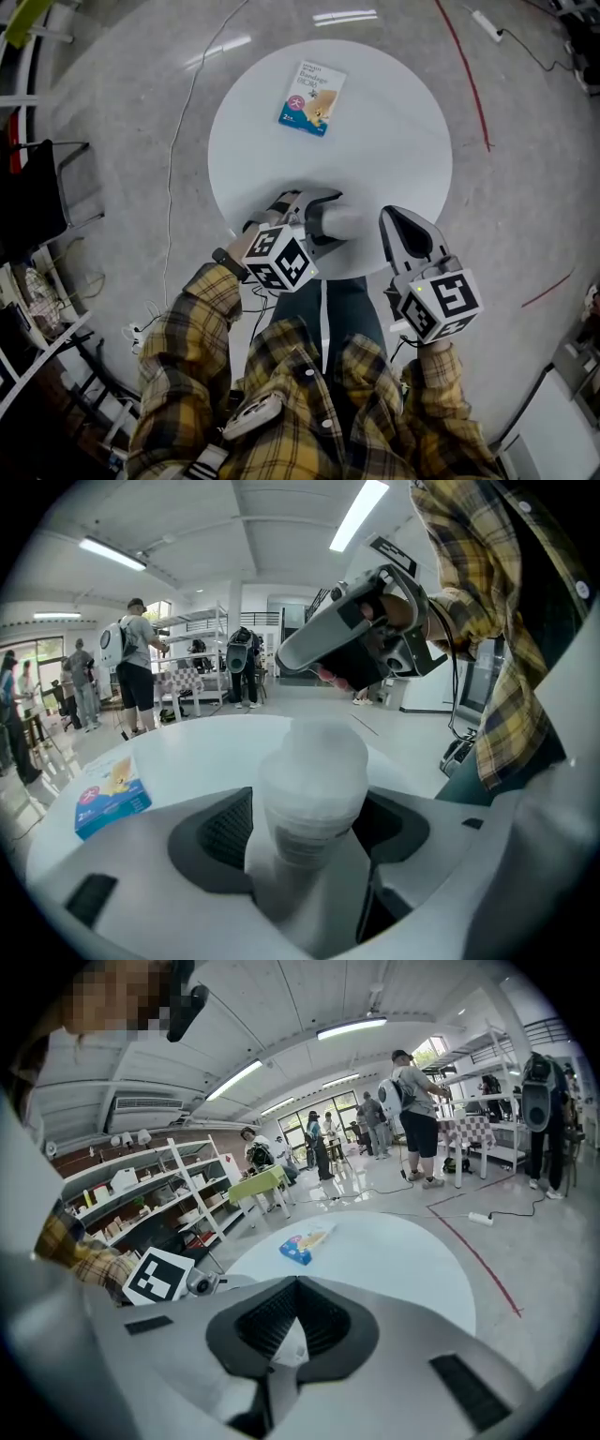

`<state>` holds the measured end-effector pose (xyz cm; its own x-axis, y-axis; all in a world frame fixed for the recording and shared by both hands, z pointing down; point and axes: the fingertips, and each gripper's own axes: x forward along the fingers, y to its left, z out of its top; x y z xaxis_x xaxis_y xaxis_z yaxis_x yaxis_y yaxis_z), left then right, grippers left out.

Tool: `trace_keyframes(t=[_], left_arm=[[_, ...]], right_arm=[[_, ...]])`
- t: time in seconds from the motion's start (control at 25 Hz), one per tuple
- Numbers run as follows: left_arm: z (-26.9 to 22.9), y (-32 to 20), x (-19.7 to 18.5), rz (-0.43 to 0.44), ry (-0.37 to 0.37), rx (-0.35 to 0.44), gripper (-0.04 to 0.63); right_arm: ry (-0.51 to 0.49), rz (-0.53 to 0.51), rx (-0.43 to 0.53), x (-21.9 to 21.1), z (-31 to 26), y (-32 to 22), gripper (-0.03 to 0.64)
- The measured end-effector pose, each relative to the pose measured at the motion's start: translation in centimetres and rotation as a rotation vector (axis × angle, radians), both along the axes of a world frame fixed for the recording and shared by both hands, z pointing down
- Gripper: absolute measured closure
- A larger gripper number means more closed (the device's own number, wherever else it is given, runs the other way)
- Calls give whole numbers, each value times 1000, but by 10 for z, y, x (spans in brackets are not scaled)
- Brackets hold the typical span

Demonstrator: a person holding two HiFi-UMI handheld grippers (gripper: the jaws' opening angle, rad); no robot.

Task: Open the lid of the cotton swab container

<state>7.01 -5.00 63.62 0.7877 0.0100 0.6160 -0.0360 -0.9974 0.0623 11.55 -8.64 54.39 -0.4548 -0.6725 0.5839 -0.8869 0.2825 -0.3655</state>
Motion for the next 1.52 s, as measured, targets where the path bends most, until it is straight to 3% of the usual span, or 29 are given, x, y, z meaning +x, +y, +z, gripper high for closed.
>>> trace_keyframes(t=[0.16, 0.36, 0.48, 1.12, 1.52], left_arm=[[3, 0, 2, 37, -16, 17, 275], [1, -3, 1, 19, -1, 13, 285], [3, -4, 1, 17, -2, 30, 339], [-6, -2, 1, 15, -6, -16, 350], [-67, -2, -2, -43, 21, -39, 350]], right_arm=[[-8, 12, 5, 1, 0, -4, 600], [-8, 16, -3, 0, 4, -7, 601], [-3, 15, -1, 2, 6, -7, 600], [3, 5, -1, 2, 0, -6, 600], [19, -31, 67, 7, -45, -16, 600]])
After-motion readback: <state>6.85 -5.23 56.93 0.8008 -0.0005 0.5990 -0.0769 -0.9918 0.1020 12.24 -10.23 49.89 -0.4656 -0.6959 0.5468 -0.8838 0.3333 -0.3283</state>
